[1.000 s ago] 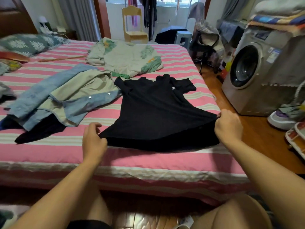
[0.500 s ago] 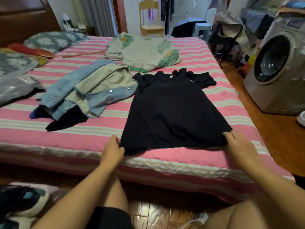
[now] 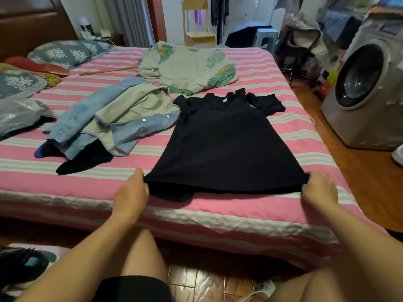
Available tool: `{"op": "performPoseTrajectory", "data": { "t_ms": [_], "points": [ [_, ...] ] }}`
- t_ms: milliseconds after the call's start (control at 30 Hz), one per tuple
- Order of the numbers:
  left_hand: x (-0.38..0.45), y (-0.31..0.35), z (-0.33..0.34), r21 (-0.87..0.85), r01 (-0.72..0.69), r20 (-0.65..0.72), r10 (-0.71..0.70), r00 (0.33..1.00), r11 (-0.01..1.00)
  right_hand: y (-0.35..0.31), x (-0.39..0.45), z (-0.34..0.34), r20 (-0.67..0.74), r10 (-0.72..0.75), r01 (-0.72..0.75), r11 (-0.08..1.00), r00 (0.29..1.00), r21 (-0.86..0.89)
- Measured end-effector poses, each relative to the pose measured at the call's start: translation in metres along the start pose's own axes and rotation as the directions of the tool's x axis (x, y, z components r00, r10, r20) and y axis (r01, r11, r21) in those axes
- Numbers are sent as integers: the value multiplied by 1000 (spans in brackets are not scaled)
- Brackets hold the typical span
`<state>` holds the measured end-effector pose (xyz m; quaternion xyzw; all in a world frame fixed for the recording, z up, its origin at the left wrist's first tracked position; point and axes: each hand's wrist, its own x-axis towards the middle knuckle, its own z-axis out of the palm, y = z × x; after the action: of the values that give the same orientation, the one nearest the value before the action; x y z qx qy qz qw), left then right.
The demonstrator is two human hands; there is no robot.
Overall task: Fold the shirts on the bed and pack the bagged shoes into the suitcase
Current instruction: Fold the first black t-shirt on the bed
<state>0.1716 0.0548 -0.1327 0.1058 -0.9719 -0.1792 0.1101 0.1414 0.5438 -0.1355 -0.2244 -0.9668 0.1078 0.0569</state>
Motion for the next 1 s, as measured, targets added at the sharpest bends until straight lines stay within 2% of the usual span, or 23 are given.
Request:
{"op": "performPoseTrajectory", "data": {
  "t_ms": [33,67,100,133,167,200,233,267,300,333,400,467,533,600,667,733,767,800,833,867,900,967,1000],
  "points": [
    [0,-5,-1,-127,116,13,-115,993,985,0,2,0,6,24,-24,999,1000,22],
    [2,-10,1,-281,273,70,-264,962,920,-2,3,-1,11,48,-49,998,999,49],
    [5,-13,6,-442,426,173,-390,904,789,-4,4,-1,14,69,-70,994,997,84],
    [8,-14,14,-581,552,309,-466,829,597,-7,3,-1,17,94,-96,987,995,126],
    [9,-12,24,-667,641,454,-475,753,379,-10,3,0,23,120,-123,978,992,166],
    [10,-6,32,-686,695,562,-451,693,213,-13,2,0,32,154,-157,967,988,202],
    [10,2,38,-683,718,617,-422,664,132,-14,1,-1,36,185,-188,952,982,240],
    [11,8,45,-687,717,621,-415,665,120,-15,1,-2,34,211,-212,937,977,276],
    [10,16,51,-700,698,586,-437,683,150,-14,1,-2,32,239,-237,920,970,312],
    [10,18,55,-708,669,522,-471,711,227,-12,2,-3,36,277,-272,895,960,352],
    [12,14,53,-671,590,359,-499,789,449,-5,1,-9,19,339,-313,844,941,436],
    [17,6,36,-571,520,253,-466,848,635,0,3,-27,-16,406,-332,769,914,546],
    [25,3,11,-507,456,213,-407,888,732,1,13,-51,-71,499,-322,655,864,683],
    [33,11,-14,-503,378,177,-335,925,777,-5,30,-76,-101,593,-266,498,799,825],
    [28,28,-28,-586,391,295,-262,919,710,-16,44,-92,-42,621,-193,307,783,932],
    [14,43,-26,-570,501,520,-185,834,651,-33,50,-89,79,590,-211,158,804,965],
    [5,45,-17,-480,516,600,-163,783,709,-43,48,-83,118,579,-231,126,807,965],
    [-2,41,-5,-338,466,633,-169,756,818,-50,43,-73,168,578,-272,97,799,957],
    [-10,36,4,-150,351,603,-196,773,924,-53,35,-64,188,581,-315,125,792,941],
    [-17,29,12,53,225,522,-220,824,973,-50,25,-56,129,575,-325,252,808,912],
    [-25,24,16,179,146,436,-212,875,973,-42,12,-50,22,533,-308,455,846,836],
    [-34,15,19,193,63,278,-116,953,979,-16,-13,-38,-108,400,-259,754,910,604],
    [-34,11,22,135,14,222,-44,974,991,-2,-22,-34,-137,332,-226,840,933,493]
  ]
}}
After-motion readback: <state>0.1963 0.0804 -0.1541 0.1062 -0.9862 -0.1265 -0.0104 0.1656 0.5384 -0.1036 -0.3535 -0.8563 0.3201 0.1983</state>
